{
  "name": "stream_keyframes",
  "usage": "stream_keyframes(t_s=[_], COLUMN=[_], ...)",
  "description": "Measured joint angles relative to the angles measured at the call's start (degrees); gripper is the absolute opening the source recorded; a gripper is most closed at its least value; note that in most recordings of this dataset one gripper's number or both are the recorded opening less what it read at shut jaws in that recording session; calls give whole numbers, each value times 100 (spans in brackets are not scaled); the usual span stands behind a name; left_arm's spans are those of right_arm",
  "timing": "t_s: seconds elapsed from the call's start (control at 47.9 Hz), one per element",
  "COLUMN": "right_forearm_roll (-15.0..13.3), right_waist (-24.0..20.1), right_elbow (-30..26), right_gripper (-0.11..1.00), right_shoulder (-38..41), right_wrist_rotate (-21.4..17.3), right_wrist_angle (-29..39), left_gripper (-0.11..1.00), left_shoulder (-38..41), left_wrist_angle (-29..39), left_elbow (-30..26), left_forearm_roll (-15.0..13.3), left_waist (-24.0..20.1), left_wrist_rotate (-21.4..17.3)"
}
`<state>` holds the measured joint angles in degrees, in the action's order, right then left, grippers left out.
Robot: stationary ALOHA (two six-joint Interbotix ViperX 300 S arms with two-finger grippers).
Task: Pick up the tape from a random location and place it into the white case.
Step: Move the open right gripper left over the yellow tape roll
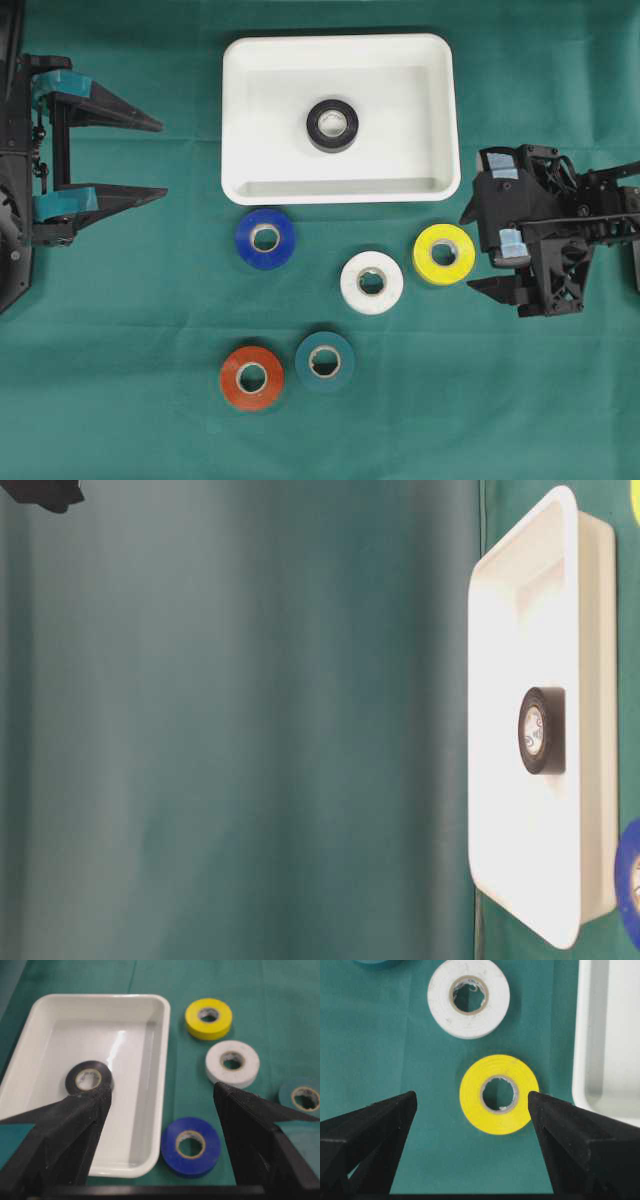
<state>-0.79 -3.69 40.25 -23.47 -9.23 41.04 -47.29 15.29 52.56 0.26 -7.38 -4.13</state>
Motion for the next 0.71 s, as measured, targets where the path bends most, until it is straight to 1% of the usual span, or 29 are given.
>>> stream_keyframes(t_s=[0.48, 0.709], right_forearm_roll=[0, 0], right_waist=[0, 0], right_elbow=[-9, -9], right_gripper=[90, 90], right_shoulder=[18, 325], right_wrist_rotate=[-18, -9], right_wrist_angle=[-9, -44], left_gripper=[82, 82], left_shoulder=[0, -9], left_wrist_angle=[0, 0], left_elbow=[0, 0], left_forearm_roll=[0, 0], left_waist=[0, 0], left_wrist_rotate=[0, 0])
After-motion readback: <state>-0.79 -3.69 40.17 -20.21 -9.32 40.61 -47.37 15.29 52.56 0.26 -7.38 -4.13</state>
